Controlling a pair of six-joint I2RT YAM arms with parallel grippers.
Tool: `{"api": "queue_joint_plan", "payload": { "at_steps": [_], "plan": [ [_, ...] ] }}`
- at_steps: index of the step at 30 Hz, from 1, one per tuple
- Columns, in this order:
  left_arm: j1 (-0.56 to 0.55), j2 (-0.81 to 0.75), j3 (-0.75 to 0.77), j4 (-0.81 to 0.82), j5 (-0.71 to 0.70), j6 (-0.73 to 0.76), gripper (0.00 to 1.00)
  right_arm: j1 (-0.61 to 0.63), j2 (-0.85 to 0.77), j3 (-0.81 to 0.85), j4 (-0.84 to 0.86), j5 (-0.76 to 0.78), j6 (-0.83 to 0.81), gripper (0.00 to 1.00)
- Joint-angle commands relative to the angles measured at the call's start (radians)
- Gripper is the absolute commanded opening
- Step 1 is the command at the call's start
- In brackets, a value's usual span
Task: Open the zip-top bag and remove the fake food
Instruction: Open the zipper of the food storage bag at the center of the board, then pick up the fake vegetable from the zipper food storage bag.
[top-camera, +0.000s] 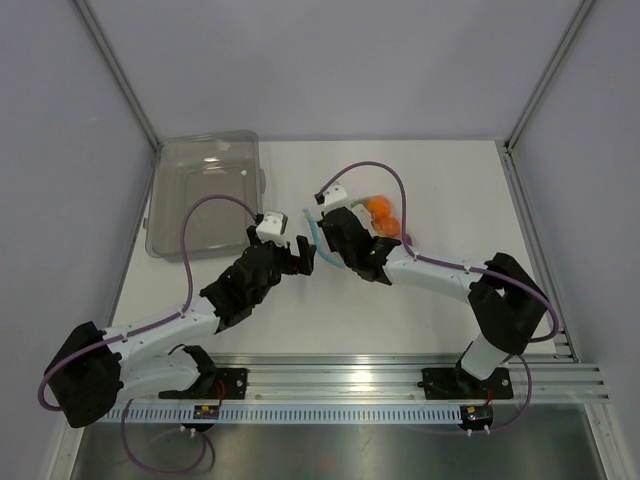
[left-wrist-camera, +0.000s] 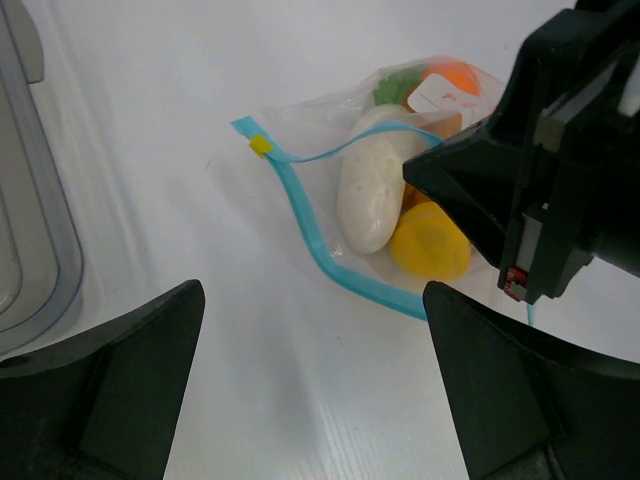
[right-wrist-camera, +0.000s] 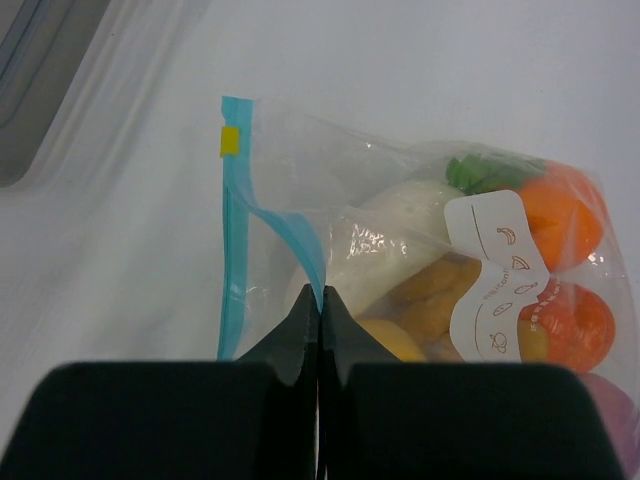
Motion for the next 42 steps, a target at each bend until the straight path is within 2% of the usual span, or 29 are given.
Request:
{"api": "queue_joint_plan", "payload": {
  "at_steps": [1, 7, 12, 16, 23, 26, 34, 35, 36, 37, 38, 39, 41, 42],
  "plan": [
    [0.003, -0.005, -0.07, 0.279, 0.084, 0.051, 0.93, -0.001, -0.052, 0.001, 0.058, 0.028, 0.046, 0.0],
    [0.017, 0.039, -0.132, 0.422, 0.104, 0.053, 0.86, 0.0, -0.087, -0.028, 0.074, 0.037, 0.073, 0.0],
    [0.027, 0.122, -0.115, 0.507, 0.149, 0.079, 0.86, -0.001, -0.121, -0.043, 0.079, 0.022, 0.083, 0.0],
    [0.03, 0.191, -0.044, 0.488, 0.198, 0.18, 0.86, -0.001, -0.124, -0.04, 0.07, 0.021, 0.09, 0.0],
    [0.046, 0.3, -0.006, 0.538, 0.227, 0.205, 0.84, -0.001, -0.132, -0.042, 0.062, -0.006, 0.102, 0.01],
    [0.053, 0.316, 0.003, 0.528, 0.235, 0.191, 0.84, -0.001, -0.132, -0.04, 0.053, -0.006, 0.1, 0.14],
    [0.077, 0.311, -0.003, 0.528, 0.255, 0.163, 0.84, -0.001, -0.123, -0.032, 0.041, -0.016, 0.099, 0.15],
    [0.079, 0.314, -0.003, 0.526, 0.258, 0.159, 0.84, -0.001, -0.123, -0.032, 0.039, -0.016, 0.099, 0.2],
    [0.082, 0.314, -0.003, 0.526, 0.261, 0.157, 0.84, -0.001, -0.129, -0.034, 0.038, -0.019, 0.097, 0.37],
    [0.083, 0.314, -0.003, 0.526, 0.267, 0.156, 0.83, -0.001, -0.13, -0.036, 0.038, -0.024, 0.097, 0.4],
    [0.085, 0.314, -0.004, 0.528, 0.27, 0.154, 0.84, -0.001, -0.133, -0.036, 0.036, -0.032, 0.097, 0.38],
    [0.088, 0.314, -0.003, 0.526, 0.271, 0.151, 0.83, 0.0, -0.136, -0.039, 0.038, -0.035, 0.097, 0.31],
    [0.091, 0.314, -0.003, 0.526, 0.274, 0.148, 0.83, -0.001, -0.141, -0.04, 0.038, -0.039, 0.099, 0.28],
    [0.094, 0.314, -0.003, 0.526, 0.278, 0.147, 0.83, -0.001, -0.141, -0.04, 0.035, -0.048, 0.096, 0.23]
  ]
}}
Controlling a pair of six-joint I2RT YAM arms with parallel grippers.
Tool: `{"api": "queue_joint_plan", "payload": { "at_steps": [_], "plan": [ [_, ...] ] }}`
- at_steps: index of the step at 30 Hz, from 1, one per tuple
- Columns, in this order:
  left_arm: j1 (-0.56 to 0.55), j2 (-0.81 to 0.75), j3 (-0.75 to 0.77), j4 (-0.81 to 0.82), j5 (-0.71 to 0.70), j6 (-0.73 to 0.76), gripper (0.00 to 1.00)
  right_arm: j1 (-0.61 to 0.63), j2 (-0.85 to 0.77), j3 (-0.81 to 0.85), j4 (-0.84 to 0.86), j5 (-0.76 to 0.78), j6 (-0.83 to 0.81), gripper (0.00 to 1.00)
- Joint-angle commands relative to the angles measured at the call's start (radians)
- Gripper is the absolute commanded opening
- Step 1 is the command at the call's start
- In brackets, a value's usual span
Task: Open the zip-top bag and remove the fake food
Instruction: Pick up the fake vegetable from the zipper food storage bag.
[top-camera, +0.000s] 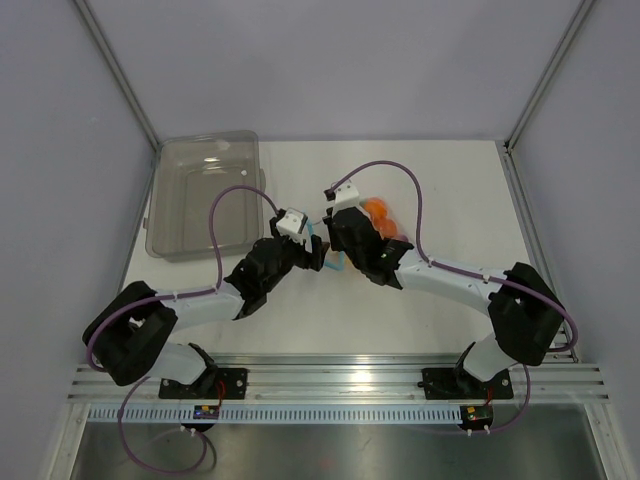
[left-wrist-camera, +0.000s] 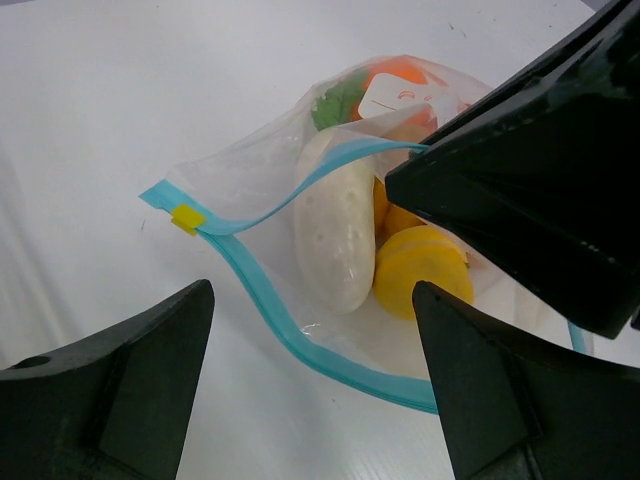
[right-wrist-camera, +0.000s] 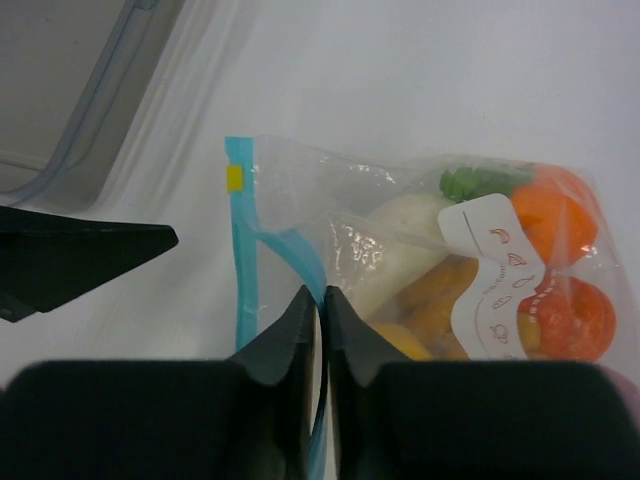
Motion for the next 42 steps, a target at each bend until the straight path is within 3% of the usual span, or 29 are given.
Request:
{"api": "queue_joint_plan", "payload": {
  "at_steps": [1, 3, 6, 8, 12, 13, 14, 15, 39, 42],
  "plan": [
    [0.01, 0.001, 0.034, 0.076, 0.027, -0.013, 0.84, -0.001, -0.044, 0.006, 0.016, -0.02, 0.005, 0.1],
    [0.014, 0.0, 0.032, 0.074, 0.024, -0.018, 0.83, -0.001, -0.038, 0.017, 0.002, -0.027, 0.004, 0.0],
    [0.023, 0.003, 0.032, 0.076, 0.038, -0.027, 0.83, -0.001, -0.036, 0.017, 0.002, -0.021, 0.004, 0.0],
    [0.026, 0.007, 0.032, 0.082, 0.055, -0.028, 0.83, -0.001, -0.041, 0.021, -0.006, -0.032, 0.001, 0.19],
    [0.026, 0.034, 0.043, 0.091, 0.109, -0.018, 0.78, -0.001, -0.059, 0.011, -0.007, -0.038, 0.005, 0.25],
    [0.026, 0.038, 0.047, 0.091, 0.125, -0.015, 0.76, -0.001, -0.062, 0.011, -0.01, -0.039, 0.004, 0.15],
    [0.026, 0.046, 0.049, 0.094, 0.13, -0.013, 0.75, -0.003, -0.061, 0.011, -0.011, -0.039, 0.005, 0.15],
    [0.026, 0.055, 0.05, 0.097, 0.132, -0.013, 0.75, -0.001, -0.062, 0.011, -0.017, -0.039, 0.008, 0.01],
    [0.026, 0.201, 0.115, 0.142, 0.13, -0.005, 0.78, -0.001, -0.122, -0.025, -0.015, -0.182, 0.116, 0.0],
    [0.026, 0.241, 0.165, 0.064, 0.1, 0.01, 0.78, 0.0, -0.117, -0.022, -0.017, -0.191, 0.123, 0.0]
  ]
}}
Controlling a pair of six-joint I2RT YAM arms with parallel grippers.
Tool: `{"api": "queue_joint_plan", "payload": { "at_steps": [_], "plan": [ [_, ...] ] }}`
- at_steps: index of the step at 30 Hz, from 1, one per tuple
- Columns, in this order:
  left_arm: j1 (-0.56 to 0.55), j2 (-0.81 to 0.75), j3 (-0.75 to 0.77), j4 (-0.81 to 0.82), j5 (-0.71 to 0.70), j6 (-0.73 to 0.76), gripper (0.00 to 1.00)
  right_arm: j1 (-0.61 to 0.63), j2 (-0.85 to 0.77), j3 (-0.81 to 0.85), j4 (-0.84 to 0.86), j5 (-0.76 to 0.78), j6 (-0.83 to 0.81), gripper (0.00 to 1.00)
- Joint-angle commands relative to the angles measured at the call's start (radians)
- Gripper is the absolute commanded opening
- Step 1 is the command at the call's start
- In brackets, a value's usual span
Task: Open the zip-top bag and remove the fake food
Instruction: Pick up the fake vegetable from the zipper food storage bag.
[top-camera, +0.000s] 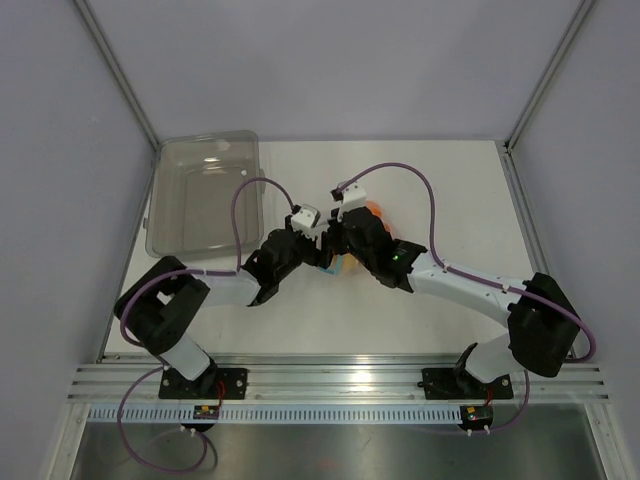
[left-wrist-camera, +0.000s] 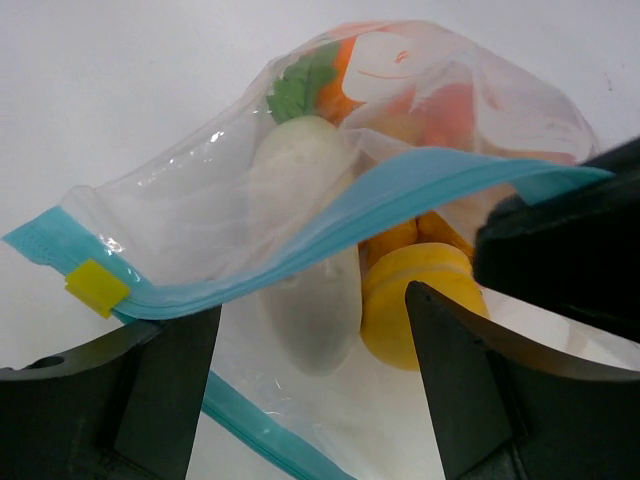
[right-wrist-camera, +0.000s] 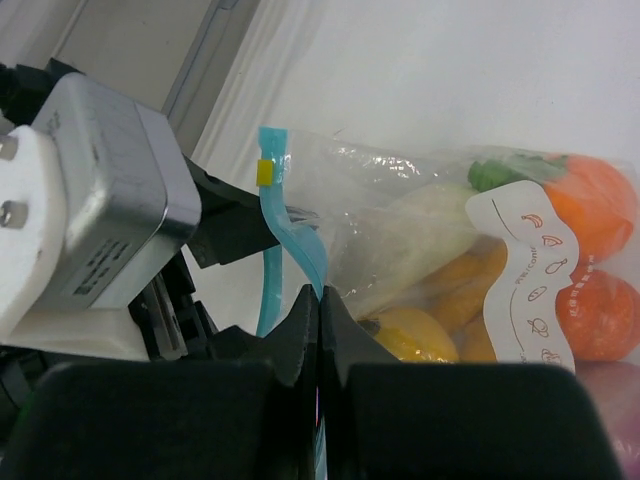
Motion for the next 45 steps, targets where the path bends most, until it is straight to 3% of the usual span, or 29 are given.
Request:
{"api": "queue_joint_plan", "payload": {
  "at_steps": [1, 6, 16, 20, 24, 27, 34, 45],
  "plan": [
    [0.002, 0.051, 0.094, -0.002, -0.028, 0.032, 0.78, 0.0, -0.021, 0.004, 0.02, -0.043, 0.039, 0.0],
    [0.002, 0.114, 0.162, -0.105, -0.066, 0.017, 0.79, 0.002, -0.006, 0.001, 0.012, -0.011, 0.057, 0.0],
    [0.002, 0.224, 0.248, -0.151, 0.018, 0.0, 0.82, 0.0, 0.029, -0.004, 0.043, -0.06, 0.104, 0.0],
    [0.002, 0.27, 0.321, -0.244, 0.062, -0.005, 0.73, 0.0, 0.04, -0.001, 0.047, -0.074, 0.108, 0.0],
    [0.002, 0.28, 0.334, -0.263, 0.088, -0.006, 0.44, 0.0, 0.04, -0.004, 0.049, -0.076, 0.11, 0.0],
    [0.002, 0.255, 0.311, -0.228, 0.122, -0.009, 0.3, 0.0, 0.039, -0.004, 0.047, -0.059, 0.102, 0.0],
    [0.003, 0.195, 0.247, -0.159, 0.113, -0.009, 0.27, -0.016, 0.043, -0.008, 0.043, 0.015, 0.094, 0.0],
    [0.023, 0.151, 0.154, -0.018, 0.119, -0.107, 0.28, -0.092, 0.055, -0.036, 0.069, -0.01, 0.123, 0.0]
  ]
}}
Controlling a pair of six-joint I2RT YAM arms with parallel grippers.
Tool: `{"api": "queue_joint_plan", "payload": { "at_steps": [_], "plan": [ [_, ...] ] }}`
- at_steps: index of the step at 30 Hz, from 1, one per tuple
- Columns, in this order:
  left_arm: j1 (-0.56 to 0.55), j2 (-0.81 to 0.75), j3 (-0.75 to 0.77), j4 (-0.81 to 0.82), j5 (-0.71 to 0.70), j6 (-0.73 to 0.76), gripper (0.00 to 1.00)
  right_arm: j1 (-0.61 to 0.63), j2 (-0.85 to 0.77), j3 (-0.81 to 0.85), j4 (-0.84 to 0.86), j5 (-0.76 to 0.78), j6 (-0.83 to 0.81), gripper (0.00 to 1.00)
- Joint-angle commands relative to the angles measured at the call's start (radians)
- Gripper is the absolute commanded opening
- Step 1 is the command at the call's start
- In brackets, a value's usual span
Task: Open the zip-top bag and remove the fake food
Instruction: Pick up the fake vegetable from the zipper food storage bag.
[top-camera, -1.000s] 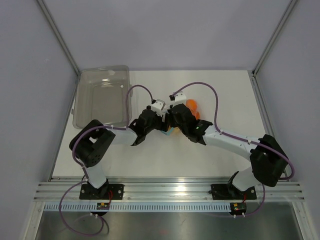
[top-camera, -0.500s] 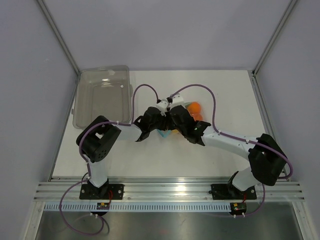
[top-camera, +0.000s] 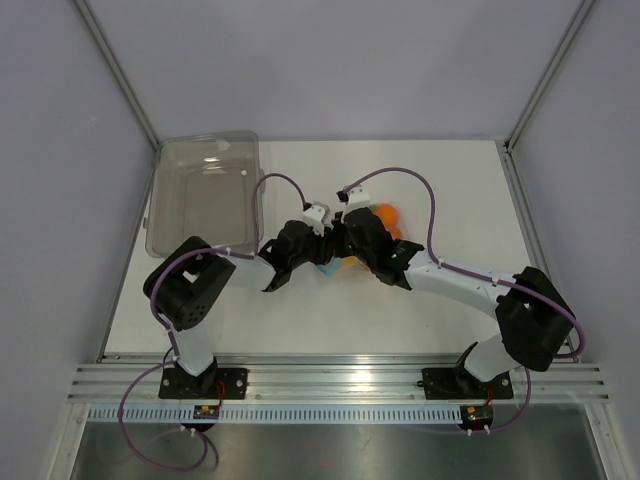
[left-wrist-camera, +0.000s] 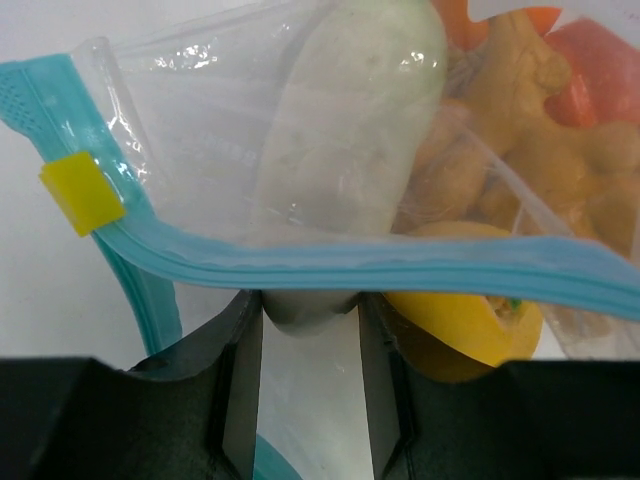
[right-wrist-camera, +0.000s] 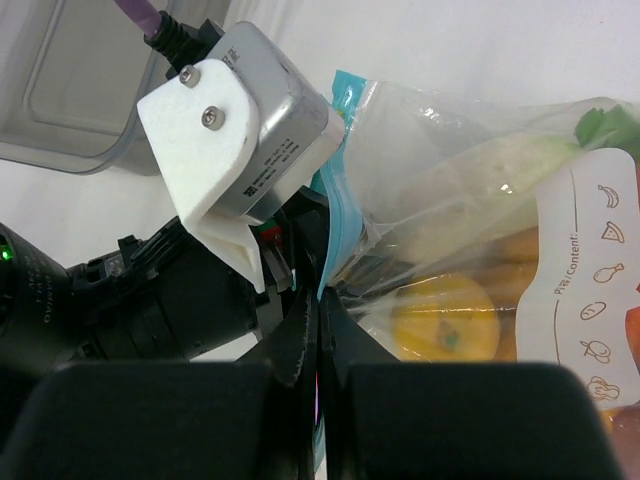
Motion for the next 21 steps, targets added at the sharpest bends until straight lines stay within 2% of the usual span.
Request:
{"api": "queue_joint_plan", "payload": {
  "at_steps": [1, 5, 6, 9, 16, 21],
  "plan": [
    [-0.004, -0.06, -0.028, 0.17, 0.069, -0.06, 0.29, -0.036, 0.013, 0.005, 0.058, 0.053, 0.007, 0.0],
    [-0.001, -0.07, -0.074, 0.256, 0.081, -0.115, 0.44, -0.036, 0.017, 0.013, 0.047, 0.039, 0.007, 0.0],
    [-0.001, -0.071, -0.082, 0.276, 0.078, -0.117, 0.54, -0.036, 0.02, 0.013, 0.05, 0.033, 0.007, 0.0],
    [0.002, -0.065, -0.089, 0.317, 0.072, -0.11, 0.64, -0.035, 0.031, 0.016, 0.052, 0.012, 0.011, 0.0],
    [0.013, -0.002, -0.097, 0.492, 0.092, -0.126, 0.75, -0.036, 0.014, 0.004, 0.066, -0.025, 0.025, 0.0],
    [0.016, 0.015, -0.105, 0.57, 0.077, -0.138, 0.77, -0.036, 0.01, 0.001, 0.072, -0.038, 0.027, 0.0]
  ]
}}
